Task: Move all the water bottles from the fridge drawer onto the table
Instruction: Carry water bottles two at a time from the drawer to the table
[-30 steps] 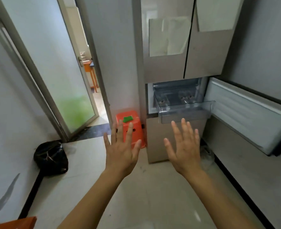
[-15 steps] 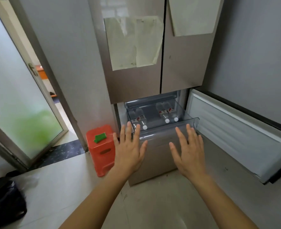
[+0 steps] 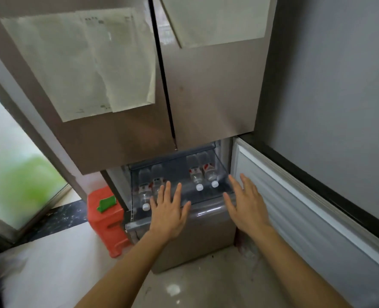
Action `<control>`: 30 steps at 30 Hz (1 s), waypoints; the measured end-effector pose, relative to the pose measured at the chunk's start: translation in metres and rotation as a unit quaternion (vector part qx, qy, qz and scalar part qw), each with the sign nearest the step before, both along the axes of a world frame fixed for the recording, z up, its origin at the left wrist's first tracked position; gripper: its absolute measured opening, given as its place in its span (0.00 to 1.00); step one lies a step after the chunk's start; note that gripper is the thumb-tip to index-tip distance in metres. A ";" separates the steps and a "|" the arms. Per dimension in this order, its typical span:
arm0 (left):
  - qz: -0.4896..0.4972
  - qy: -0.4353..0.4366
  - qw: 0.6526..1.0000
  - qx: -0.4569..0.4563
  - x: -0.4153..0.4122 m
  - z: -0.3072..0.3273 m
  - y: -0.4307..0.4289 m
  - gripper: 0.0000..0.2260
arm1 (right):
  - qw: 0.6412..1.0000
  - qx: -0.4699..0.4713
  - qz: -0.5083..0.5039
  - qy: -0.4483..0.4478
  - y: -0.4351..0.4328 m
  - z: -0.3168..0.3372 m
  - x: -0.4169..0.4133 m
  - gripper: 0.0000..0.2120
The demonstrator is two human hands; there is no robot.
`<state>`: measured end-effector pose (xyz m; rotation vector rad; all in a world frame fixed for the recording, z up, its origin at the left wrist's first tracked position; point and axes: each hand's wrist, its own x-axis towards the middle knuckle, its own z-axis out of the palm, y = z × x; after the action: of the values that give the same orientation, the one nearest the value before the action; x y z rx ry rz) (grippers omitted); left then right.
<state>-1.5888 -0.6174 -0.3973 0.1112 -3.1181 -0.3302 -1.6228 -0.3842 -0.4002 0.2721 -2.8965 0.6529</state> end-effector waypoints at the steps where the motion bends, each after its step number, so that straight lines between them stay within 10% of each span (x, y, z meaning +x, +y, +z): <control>1: 0.004 -0.006 1.000 0.004 -0.011 0.000 0.007 0.30 | 1.000 0.008 0.010 -0.008 0.006 0.000 -0.016 0.29; 9: 0.017 -0.090 0.996 0.017 -0.076 -0.028 0.031 0.29 | 0.980 -0.085 0.099 -0.149 0.013 -0.016 -0.109 0.26; 30: -0.024 -0.252 0.936 0.245 -0.228 -0.152 0.003 0.22 | 0.918 0.145 0.101 -0.356 -0.059 -0.142 -0.241 0.27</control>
<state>-1.8171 -0.6139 -0.5495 0.1379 -3.4397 -1.2642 -1.8635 -0.4435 -0.5417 0.4569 -3.7161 0.3984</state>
